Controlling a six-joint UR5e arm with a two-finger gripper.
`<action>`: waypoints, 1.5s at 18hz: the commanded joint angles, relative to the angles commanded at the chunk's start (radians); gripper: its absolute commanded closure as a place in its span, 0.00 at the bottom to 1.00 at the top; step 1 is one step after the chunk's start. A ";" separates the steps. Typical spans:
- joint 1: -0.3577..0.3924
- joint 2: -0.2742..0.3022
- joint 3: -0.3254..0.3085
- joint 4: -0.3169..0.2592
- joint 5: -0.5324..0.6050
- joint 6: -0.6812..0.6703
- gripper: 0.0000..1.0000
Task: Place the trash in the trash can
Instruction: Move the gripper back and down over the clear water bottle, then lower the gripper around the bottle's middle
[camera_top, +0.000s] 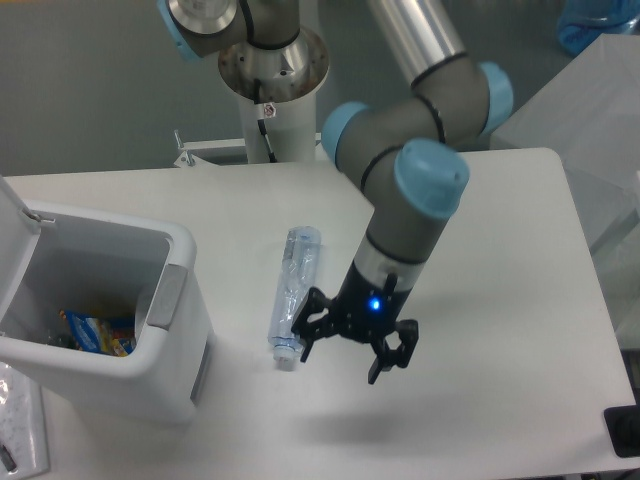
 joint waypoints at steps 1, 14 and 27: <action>-0.012 -0.012 0.002 -0.014 0.016 0.000 0.00; -0.101 -0.106 0.011 -0.166 0.144 0.009 0.00; -0.126 -0.117 0.009 -0.189 0.184 0.002 0.18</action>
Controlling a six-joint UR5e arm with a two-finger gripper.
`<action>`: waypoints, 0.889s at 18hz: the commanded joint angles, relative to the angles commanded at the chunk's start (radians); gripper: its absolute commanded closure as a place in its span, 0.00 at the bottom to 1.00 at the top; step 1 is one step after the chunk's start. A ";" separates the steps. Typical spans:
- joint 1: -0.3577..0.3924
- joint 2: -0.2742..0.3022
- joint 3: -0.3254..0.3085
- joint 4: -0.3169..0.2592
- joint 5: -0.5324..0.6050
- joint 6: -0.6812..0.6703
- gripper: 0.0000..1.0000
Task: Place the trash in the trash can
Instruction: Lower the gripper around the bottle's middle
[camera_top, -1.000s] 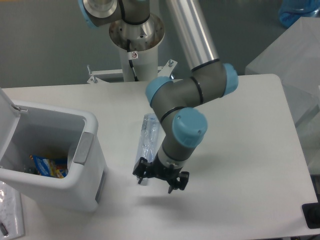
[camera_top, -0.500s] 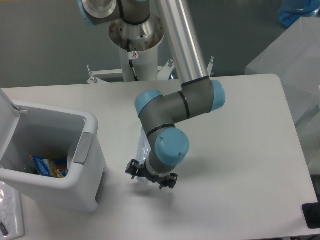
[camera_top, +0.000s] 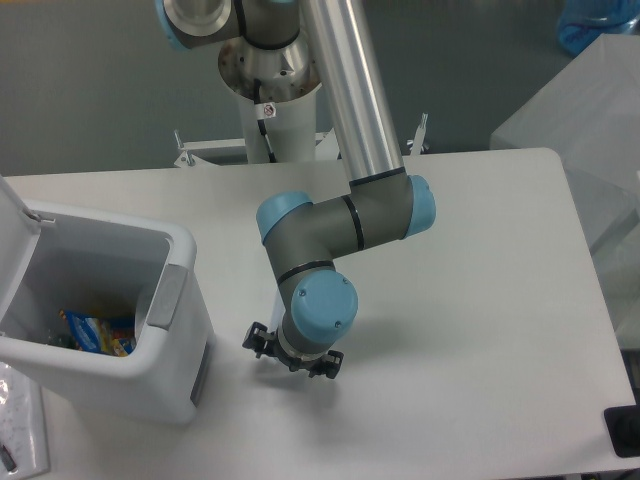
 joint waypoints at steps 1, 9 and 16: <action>0.000 0.002 0.000 -0.002 0.000 0.000 0.22; 0.000 0.005 0.000 -0.006 0.000 -0.003 0.43; 0.000 0.020 0.005 -0.018 0.000 -0.003 0.66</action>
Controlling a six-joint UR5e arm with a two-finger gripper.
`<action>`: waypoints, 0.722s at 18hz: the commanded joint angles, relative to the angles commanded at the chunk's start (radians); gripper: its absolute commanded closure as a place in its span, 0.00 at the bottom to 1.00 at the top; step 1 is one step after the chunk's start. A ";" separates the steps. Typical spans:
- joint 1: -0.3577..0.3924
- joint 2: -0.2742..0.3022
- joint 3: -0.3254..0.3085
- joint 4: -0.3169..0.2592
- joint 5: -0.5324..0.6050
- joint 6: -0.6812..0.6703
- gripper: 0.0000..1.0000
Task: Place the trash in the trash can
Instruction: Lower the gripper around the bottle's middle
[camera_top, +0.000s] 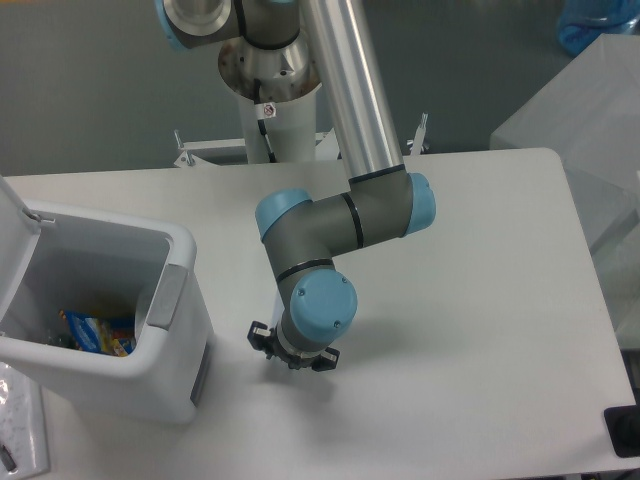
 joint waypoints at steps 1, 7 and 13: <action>0.000 0.003 0.000 0.000 0.000 0.000 0.67; 0.003 0.008 0.020 0.000 -0.003 0.000 0.73; 0.017 0.026 0.112 0.002 -0.049 -0.012 0.77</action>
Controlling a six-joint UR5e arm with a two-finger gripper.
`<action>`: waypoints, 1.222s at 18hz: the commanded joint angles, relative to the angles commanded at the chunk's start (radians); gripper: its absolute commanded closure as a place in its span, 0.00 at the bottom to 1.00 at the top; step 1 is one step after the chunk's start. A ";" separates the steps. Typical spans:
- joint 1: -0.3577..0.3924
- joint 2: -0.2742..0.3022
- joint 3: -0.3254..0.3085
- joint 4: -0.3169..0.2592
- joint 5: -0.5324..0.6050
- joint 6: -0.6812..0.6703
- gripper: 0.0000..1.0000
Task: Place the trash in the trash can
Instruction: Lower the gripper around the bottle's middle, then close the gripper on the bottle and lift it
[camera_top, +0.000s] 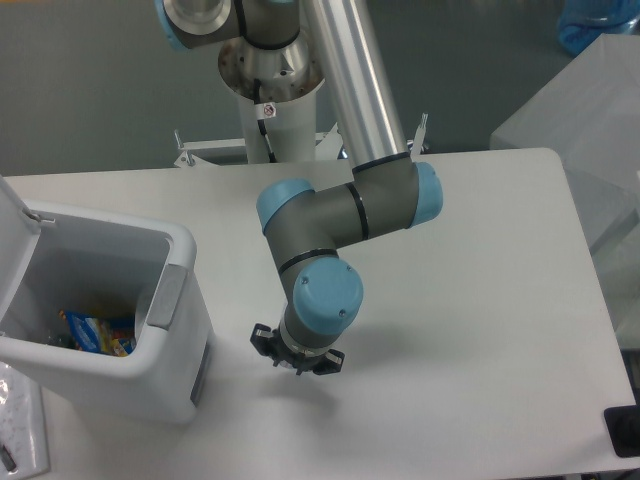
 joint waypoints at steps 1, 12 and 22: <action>0.003 0.000 0.017 0.003 -0.008 0.000 0.79; 0.127 0.037 0.232 0.148 -0.328 0.002 0.84; 0.210 0.075 0.384 0.213 -0.681 -0.061 0.84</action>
